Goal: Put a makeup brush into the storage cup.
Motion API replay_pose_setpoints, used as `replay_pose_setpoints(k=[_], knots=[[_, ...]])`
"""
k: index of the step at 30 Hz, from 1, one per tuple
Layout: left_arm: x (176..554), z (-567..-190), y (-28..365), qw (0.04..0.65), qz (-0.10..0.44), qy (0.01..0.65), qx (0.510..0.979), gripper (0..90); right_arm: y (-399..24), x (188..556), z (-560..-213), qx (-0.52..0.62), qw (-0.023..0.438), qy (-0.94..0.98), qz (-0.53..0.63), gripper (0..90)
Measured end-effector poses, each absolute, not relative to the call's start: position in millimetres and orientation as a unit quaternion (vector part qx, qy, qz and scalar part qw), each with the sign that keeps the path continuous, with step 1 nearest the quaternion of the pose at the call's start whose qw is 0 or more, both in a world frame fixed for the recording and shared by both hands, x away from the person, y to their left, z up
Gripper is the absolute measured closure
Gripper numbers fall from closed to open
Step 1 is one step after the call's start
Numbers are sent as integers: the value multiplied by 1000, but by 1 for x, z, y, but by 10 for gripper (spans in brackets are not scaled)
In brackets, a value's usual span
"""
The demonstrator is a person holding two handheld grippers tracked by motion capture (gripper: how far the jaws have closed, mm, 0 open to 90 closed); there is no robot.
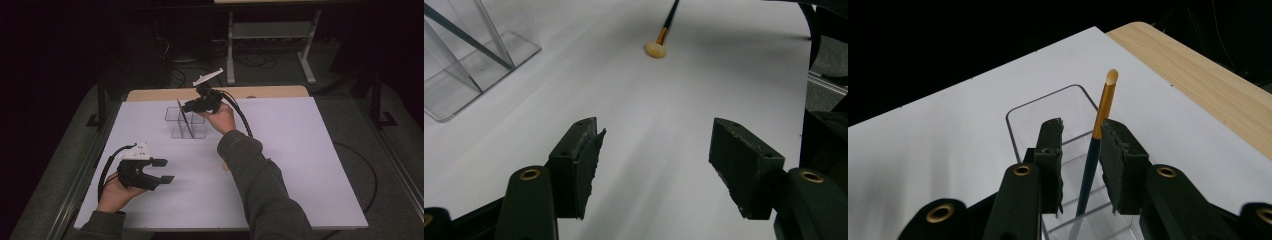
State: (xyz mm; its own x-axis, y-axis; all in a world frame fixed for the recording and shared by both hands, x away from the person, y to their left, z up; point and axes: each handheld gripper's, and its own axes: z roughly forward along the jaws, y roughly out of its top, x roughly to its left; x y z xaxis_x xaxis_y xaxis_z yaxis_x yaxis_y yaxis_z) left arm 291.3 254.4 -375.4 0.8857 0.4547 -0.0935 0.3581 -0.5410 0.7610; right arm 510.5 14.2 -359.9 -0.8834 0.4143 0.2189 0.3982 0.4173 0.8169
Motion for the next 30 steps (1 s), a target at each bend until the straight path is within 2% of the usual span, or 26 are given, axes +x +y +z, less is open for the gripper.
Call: replay_pose_setpoints(k=[30], knots=[[290,-377,254,416,61,232,877,356,-25,490,-357,249,0,836,489,646]])
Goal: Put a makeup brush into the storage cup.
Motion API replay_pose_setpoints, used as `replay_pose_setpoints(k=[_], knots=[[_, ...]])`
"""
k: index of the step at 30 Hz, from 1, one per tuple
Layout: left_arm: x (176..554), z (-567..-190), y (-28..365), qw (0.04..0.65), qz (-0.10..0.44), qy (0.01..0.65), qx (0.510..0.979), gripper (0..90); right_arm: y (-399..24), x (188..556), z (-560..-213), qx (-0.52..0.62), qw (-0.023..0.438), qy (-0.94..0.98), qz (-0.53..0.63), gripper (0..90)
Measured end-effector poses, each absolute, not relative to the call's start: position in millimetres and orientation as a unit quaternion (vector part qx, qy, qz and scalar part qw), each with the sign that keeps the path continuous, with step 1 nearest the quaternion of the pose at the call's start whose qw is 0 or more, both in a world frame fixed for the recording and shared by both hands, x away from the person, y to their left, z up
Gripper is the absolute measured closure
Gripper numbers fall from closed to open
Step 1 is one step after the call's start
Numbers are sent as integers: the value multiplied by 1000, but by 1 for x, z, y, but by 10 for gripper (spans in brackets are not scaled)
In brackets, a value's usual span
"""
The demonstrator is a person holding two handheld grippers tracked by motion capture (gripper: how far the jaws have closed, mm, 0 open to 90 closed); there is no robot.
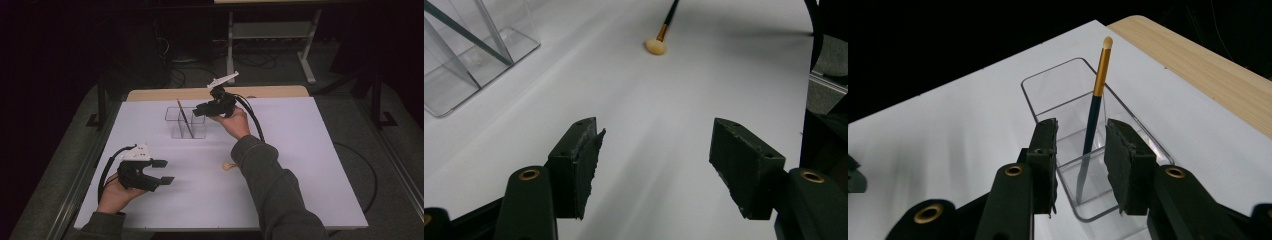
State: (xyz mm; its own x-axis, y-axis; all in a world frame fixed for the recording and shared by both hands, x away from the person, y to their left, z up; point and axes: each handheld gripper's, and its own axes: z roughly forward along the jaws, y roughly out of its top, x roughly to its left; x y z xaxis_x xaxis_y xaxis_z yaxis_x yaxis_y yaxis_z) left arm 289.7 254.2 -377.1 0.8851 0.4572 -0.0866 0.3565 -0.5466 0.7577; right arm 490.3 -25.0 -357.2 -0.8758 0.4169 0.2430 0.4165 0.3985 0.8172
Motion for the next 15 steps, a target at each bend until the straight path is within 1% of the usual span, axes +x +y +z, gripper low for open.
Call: replay_pose_setpoints(k=[5,9,15], knots=[[290,-377,255,414,62,231,878,356,-32,485,-354,247,3,833,495,646],[288,-379,254,417,55,243,874,355,-38,482,-355,249,2,833,494,641],[289,-379,254,413,60,236,878,355,-42,480,-356,250,1,834,492,630]])
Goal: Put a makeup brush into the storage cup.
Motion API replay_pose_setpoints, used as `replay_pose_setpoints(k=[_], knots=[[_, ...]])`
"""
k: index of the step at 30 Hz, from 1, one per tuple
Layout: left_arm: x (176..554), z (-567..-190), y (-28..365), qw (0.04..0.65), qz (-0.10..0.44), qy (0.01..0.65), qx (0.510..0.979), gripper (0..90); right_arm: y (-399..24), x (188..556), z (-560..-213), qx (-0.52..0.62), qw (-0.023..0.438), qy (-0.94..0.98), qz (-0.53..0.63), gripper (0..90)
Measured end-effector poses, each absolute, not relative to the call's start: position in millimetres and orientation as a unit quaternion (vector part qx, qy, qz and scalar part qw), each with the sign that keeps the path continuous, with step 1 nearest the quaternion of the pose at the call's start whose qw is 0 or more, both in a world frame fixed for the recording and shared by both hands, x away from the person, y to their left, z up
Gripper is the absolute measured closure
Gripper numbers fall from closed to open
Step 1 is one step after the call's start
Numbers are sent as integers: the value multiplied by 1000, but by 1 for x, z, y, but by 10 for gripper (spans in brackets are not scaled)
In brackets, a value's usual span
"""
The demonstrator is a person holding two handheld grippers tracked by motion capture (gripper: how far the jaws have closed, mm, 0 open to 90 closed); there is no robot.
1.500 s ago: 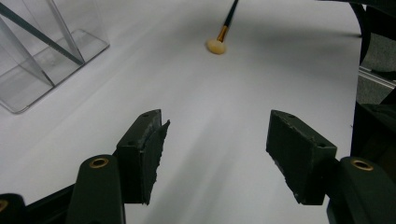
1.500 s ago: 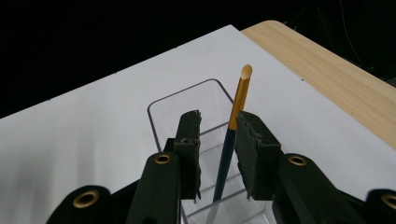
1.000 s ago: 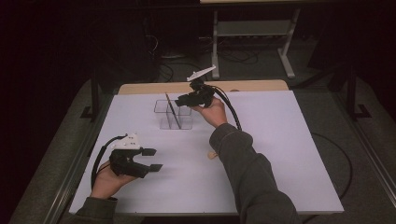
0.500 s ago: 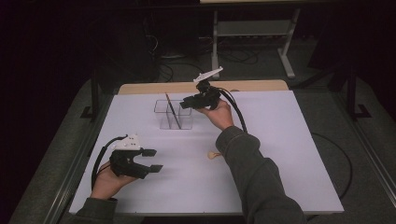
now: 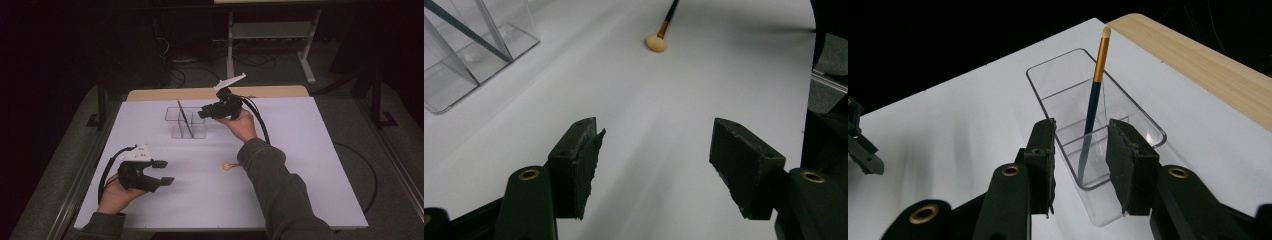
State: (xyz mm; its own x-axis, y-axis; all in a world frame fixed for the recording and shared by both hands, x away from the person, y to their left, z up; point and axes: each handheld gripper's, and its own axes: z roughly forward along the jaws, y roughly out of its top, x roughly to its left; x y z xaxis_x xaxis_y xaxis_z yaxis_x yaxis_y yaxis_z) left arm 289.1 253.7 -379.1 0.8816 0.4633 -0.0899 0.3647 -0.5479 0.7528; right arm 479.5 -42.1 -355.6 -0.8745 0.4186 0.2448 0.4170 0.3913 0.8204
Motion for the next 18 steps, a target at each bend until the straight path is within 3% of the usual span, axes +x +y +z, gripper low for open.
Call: replay_pose_setpoints(k=[18], knots=[[288,-380,253,411,57,242,877,352,-58,468,-354,249,12,835,491,595]])
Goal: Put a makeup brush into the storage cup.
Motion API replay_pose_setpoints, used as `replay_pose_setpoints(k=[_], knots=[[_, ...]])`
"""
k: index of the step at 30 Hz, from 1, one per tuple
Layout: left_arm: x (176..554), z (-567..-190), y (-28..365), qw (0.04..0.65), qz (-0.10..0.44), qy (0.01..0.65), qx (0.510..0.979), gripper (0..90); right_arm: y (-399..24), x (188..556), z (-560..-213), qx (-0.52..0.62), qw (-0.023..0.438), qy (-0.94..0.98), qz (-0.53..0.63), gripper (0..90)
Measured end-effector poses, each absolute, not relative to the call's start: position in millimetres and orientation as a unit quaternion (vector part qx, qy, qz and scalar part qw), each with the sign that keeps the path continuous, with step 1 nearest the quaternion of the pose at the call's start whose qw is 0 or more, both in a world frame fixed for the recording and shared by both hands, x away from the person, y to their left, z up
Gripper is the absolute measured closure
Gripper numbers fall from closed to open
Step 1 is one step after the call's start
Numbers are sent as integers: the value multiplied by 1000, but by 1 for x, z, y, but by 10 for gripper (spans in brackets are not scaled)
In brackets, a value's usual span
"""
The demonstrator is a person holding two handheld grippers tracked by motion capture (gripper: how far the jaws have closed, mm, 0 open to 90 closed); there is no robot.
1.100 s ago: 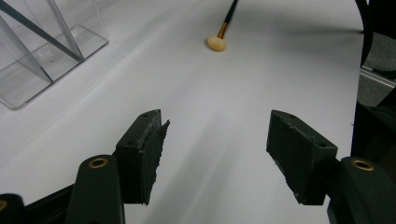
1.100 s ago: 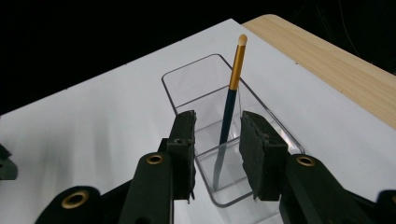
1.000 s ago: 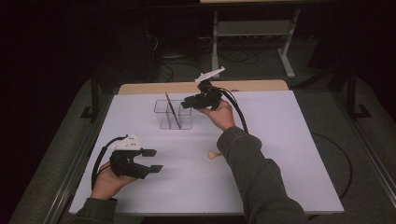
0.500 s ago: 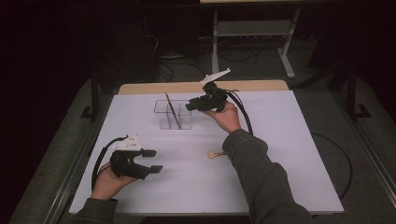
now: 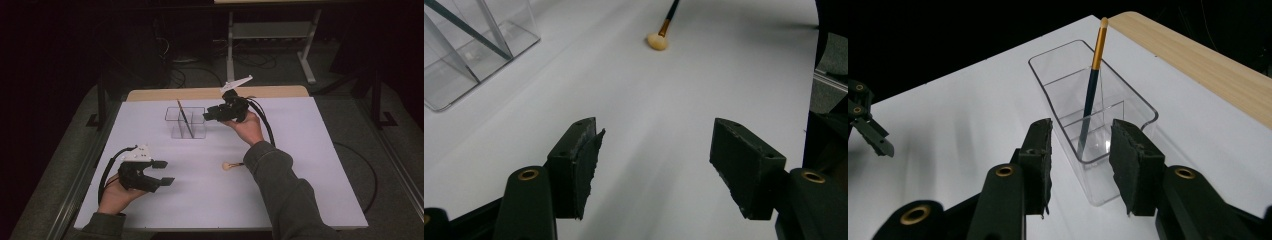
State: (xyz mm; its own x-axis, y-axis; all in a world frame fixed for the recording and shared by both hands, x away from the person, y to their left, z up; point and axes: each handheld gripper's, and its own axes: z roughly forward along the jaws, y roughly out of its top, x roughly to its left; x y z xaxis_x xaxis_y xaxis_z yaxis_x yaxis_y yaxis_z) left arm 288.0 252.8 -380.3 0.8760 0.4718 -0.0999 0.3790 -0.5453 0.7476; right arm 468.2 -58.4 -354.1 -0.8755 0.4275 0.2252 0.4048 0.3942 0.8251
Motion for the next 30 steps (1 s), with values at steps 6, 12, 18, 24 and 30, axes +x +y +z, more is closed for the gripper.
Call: replay_pose_setpoints(k=[6,12,18,24,30], knots=[[288,-382,250,412,54,244,876,352,-64,464,-353,247,15,835,491,586],[289,-381,251,413,57,239,877,350,-73,459,-352,251,16,834,490,578],[288,-382,251,409,55,239,879,350,-77,456,-352,252,16,835,489,569],[288,-380,251,416,55,238,876,347,-83,453,-352,252,18,834,491,555],[288,-380,251,418,54,239,875,346,-86,451,-353,253,18,833,491,546]])
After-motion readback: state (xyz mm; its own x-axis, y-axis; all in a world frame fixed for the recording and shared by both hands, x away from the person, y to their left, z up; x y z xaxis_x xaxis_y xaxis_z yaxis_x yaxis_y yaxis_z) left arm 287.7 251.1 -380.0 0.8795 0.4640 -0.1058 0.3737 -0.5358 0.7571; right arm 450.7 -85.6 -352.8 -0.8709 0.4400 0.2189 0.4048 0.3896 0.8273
